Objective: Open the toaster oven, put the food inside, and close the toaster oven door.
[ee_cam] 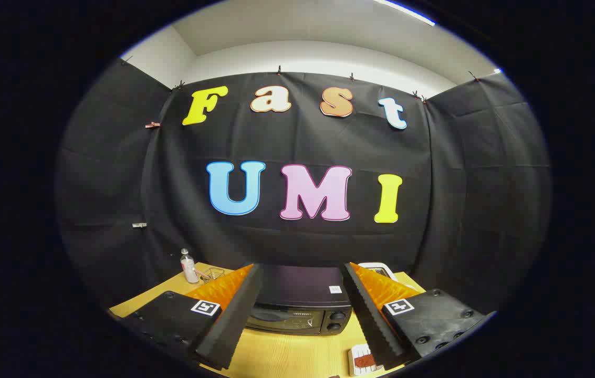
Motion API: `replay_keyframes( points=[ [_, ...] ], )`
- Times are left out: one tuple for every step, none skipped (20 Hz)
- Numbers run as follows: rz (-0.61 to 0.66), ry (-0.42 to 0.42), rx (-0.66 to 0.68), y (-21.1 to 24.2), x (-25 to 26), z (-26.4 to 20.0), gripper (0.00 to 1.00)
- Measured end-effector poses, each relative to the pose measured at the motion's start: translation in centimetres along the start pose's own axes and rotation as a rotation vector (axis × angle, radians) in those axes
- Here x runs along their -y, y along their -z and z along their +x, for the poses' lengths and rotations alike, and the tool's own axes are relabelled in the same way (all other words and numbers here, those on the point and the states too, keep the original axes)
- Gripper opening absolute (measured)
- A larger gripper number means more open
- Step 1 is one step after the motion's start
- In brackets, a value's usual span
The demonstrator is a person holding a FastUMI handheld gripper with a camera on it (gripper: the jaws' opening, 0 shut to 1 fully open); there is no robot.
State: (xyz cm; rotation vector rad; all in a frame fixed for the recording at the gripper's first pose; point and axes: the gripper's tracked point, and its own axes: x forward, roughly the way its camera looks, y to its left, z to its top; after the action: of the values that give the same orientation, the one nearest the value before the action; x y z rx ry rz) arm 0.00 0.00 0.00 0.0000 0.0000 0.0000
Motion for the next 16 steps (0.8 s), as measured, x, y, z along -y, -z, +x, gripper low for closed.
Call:
replay_keyframes(
  points=[
    [-0.003, -0.001, -0.001, 0.00, -0.08, 0.05, 0.97],
    [-0.006, -0.004, 0.000, 0.01, -0.19, 0.05, 0.97],
    [-0.009, -0.006, 0.000, 0.02, -0.26, 0.01, 0.97],
    [-0.012, -0.006, 0.000, 0.10, -0.24, 0.02, 0.97],
    [-0.014, -0.010, -0.001, 0.01, -0.39, -0.01, 0.97],
    [-0.016, -0.010, -0.003, 0.11, -0.36, 0.06, 0.97],
    [-0.017, -0.010, -0.003, 0.13, -0.34, 0.07, 0.97],
    [-0.016, -0.010, -0.003, 0.08, -0.37, 0.04, 0.97],
    [-0.014, -0.011, -0.004, 0.08, -0.45, 0.04, 0.97],
    [-0.013, -0.013, -0.005, 0.08, -0.57, 0.01, 0.97],
    [-0.014, -0.012, -0.004, 0.09, -0.60, -0.07, 0.97],
    [-0.016, -0.013, -0.002, 0.04, -0.64, -0.16, 0.97],
    [-0.019, -0.012, 0.000, 0.02, -0.65, -0.17, 0.97],
    [-0.021, -0.014, -0.001, 0.05, -0.72, -0.20, 0.97],
    [-0.022, -0.015, -0.001, 0.01, -0.76, -0.26, 0.97],
    [-0.022, -0.015, -0.001, 0.08, -0.78, -0.25, 0.97]
  ],
)
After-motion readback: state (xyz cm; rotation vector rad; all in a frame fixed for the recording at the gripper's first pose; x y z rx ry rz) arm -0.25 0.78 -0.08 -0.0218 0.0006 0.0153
